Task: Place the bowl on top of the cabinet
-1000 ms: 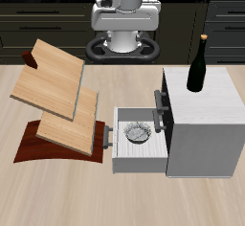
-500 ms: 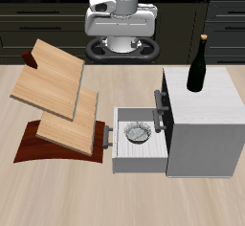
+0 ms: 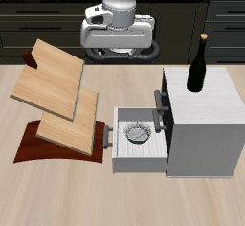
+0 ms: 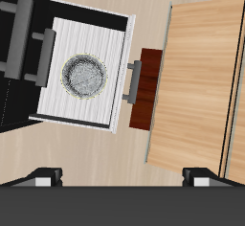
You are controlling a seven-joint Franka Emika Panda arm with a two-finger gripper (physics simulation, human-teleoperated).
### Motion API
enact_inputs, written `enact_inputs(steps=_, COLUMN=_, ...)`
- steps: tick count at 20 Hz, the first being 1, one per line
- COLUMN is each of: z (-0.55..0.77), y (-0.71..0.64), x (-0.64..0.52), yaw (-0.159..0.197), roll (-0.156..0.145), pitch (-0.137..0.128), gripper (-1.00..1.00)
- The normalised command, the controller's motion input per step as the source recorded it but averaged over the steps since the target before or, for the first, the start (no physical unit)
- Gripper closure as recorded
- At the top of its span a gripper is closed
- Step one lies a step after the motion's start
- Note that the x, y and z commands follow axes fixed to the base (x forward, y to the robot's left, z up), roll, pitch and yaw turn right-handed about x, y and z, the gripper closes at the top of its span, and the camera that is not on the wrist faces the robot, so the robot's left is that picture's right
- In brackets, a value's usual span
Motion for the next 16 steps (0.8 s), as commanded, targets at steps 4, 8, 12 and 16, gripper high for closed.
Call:
enact_inputs(steps=4, z=-0.02, y=0.05, x=0.29, yaw=0.033, roll=0.008, pitch=-0.019, gripper=-1.00)
enact_inputs(steps=8, z=-0.01, y=0.02, x=0.20, yaw=-0.001, roll=-0.008, pitch=-0.006, gripper=-1.00)
enact_inputs(steps=12, z=0.00, y=-0.05, x=0.28, yaw=0.030, roll=0.000, pitch=-0.005, gripper=-1.00)
enact_inputs(steps=16, z=-0.06, y=-0.04, x=0.13, yaw=0.055, roll=-0.003, pitch=-0.045, gripper=-1.00)
